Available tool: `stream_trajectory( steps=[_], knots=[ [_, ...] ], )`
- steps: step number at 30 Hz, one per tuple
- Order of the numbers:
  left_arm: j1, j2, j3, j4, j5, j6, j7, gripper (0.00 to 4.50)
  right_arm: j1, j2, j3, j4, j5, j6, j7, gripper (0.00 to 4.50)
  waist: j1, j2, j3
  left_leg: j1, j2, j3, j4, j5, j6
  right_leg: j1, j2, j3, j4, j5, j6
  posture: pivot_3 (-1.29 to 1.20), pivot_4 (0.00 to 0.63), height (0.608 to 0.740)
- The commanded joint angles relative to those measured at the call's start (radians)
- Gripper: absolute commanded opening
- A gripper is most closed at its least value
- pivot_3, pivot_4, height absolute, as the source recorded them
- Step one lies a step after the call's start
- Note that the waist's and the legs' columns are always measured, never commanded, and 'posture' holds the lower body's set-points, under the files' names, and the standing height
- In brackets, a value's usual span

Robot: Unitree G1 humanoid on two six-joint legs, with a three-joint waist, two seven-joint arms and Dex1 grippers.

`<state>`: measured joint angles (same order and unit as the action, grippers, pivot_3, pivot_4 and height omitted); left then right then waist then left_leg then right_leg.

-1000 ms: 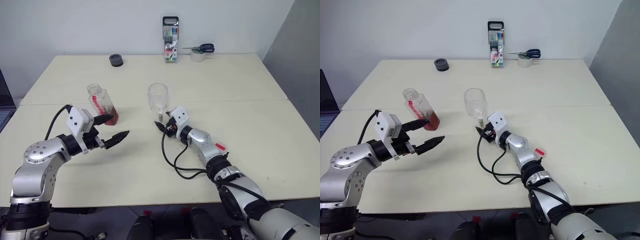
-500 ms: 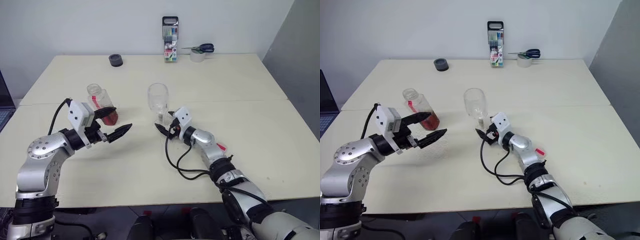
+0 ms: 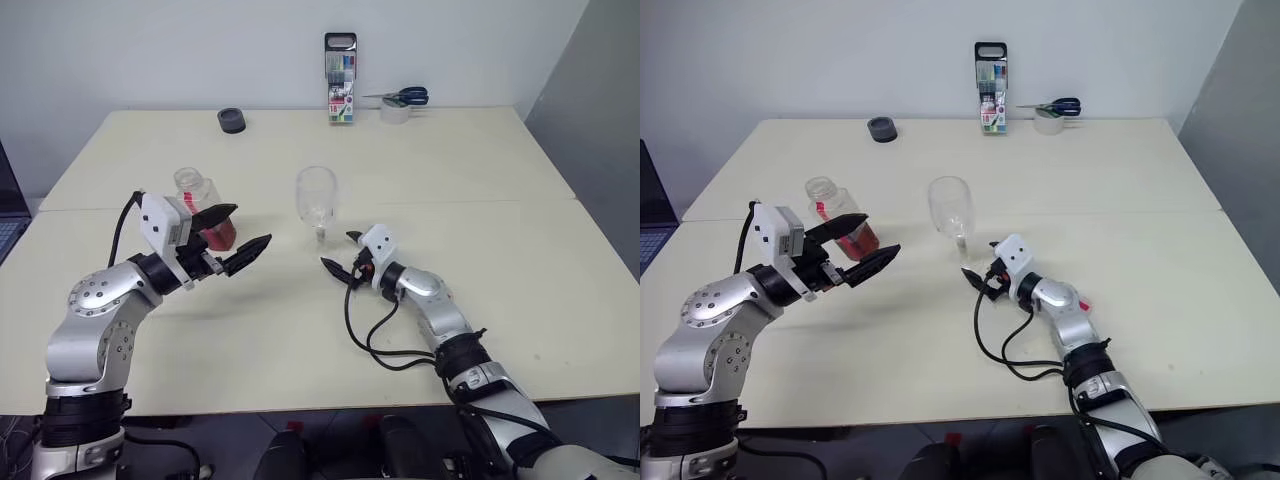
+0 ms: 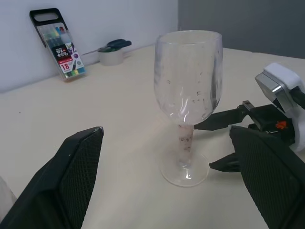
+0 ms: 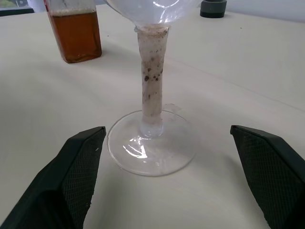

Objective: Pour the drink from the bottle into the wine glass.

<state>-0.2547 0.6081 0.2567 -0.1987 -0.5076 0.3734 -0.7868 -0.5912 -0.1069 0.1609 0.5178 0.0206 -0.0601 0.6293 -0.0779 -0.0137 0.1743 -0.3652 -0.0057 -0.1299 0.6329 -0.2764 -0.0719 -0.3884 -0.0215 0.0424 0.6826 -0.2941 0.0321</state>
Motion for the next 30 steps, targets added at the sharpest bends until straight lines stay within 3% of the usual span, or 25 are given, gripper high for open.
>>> stream_trajectory(
  steps=[1,9,15,20,30],
  knots=[
    [0.003,-0.019,-0.012,-0.046,0.003,-0.018,0.029,4.50,0.031,-0.048,0.018,-0.146,-0.003,0.051,0.039,4.46,0.002,0.000,0.000,0.000,0.000,0.000,0.000,0.000,0.000,0.000,0.000,0.000,0.000,0.000,0.000,0.00,0.150,0.740],
    [0.168,-0.107,-0.027,-0.026,0.126,-0.085,0.175,4.50,0.201,-0.239,0.064,-0.543,0.042,0.216,0.180,4.46,0.008,0.000,0.000,0.000,0.000,0.000,-0.002,0.000,0.000,0.000,0.000,0.000,-0.002,0.000,0.000,0.00,0.150,0.740],
    [0.253,-0.194,-0.006,0.024,0.232,-0.124,0.357,4.50,0.291,-0.293,0.050,-0.807,0.148,0.365,0.209,4.46,0.024,0.000,0.000,0.000,0.001,-0.001,-0.002,0.000,0.000,0.000,0.000,0.000,-0.002,0.000,0.000,0.00,0.150,0.740],
    [0.234,-0.225,0.035,0.046,0.244,-0.110,0.454,4.50,0.315,-0.282,0.077,-0.931,0.197,0.463,0.184,4.46,0.038,-0.001,0.000,0.000,0.000,-0.002,-0.001,0.000,0.000,0.001,-0.001,-0.001,-0.002,0.000,0.001,0.00,0.150,0.740],
    [0.082,-0.175,0.055,0.216,0.216,-0.125,0.412,4.50,0.291,-0.285,0.105,-0.989,0.235,0.512,0.178,4.46,0.045,-0.001,0.000,0.000,0.000,-0.002,-0.001,0.000,-0.001,0.001,0.000,-0.002,-0.002,0.000,0.001,0.00,0.150,0.740]
  ],
)
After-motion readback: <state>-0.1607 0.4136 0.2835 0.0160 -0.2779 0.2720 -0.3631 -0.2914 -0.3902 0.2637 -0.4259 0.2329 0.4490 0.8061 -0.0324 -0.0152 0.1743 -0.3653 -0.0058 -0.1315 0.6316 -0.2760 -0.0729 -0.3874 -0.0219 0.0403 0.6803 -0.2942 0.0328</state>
